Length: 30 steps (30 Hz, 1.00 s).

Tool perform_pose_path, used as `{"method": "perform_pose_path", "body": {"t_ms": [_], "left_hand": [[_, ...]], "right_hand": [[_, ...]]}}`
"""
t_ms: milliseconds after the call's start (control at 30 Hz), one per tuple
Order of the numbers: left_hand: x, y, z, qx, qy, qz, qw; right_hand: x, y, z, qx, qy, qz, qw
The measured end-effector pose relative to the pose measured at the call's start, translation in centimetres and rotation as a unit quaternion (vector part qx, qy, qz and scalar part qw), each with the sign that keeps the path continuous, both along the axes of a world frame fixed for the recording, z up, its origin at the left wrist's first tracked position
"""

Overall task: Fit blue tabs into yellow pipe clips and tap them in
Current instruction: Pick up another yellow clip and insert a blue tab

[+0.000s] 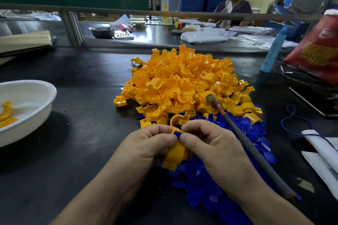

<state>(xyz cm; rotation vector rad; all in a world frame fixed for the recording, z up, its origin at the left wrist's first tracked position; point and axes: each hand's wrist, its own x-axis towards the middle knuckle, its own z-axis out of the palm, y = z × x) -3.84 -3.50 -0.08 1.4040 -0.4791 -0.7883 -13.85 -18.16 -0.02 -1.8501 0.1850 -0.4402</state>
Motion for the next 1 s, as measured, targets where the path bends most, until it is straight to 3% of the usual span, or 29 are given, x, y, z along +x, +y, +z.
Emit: {"method": "perform_pose_path", "body": {"t_ms": [667,900,1000], "left_hand": [[-0.3,-0.5,-0.4,0.048,-0.083,0.034,0.995],[-0.5,-0.1,0.2,0.051,-0.08,0.021,0.995],[0.1,0.9,1.1,0.062,-0.076,0.021,0.995]], "right_hand": [[-0.1,0.3,0.2,-0.008,-0.023,0.011,1.0],[-0.3,0.5,0.4,-0.059,-0.028,-0.003,0.998],[-0.8,0.2,1.2,-0.183,-0.01,-0.057,0.981]]}}
